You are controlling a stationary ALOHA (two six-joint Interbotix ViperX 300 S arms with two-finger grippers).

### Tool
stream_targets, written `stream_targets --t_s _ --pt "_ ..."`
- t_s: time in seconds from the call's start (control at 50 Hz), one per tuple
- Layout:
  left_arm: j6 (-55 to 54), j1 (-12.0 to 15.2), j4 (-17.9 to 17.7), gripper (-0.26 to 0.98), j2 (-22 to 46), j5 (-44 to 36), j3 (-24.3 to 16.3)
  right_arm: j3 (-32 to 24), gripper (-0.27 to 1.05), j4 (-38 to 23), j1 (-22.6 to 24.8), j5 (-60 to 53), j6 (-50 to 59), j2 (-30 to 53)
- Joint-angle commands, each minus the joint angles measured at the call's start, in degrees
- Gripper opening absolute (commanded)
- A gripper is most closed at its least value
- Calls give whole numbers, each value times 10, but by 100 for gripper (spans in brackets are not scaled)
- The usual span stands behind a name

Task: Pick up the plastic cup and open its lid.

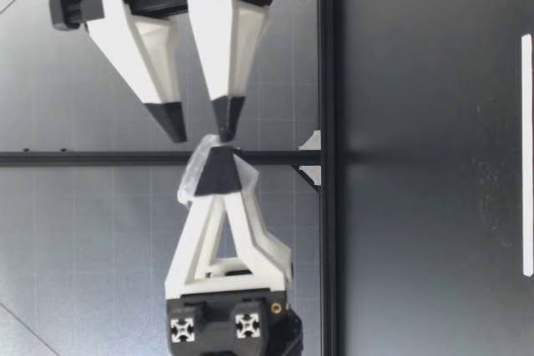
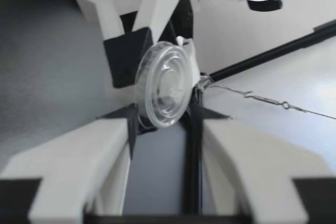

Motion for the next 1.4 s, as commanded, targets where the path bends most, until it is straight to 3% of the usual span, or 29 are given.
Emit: stream_targets --t_s 0.0,0.12,0.38,0.74,1.38 --pt "-1 -3 4 22 -12 0 -3 2 48 10 -10 -40 0 -35" --pt "-1 -4 4 22 -12 1 -1 25 48 20 -12 -92 4 -70" --pt "13 -4 5 22 -18 4 4 32 48 25 29 -76 51 -56" --pt "76 -4 11 22 -54 5 31 33 48 24 45 -1 414 -67" --pt "100 -4 13 22 -91 5 55 29 48 24 45 23 642 -63"
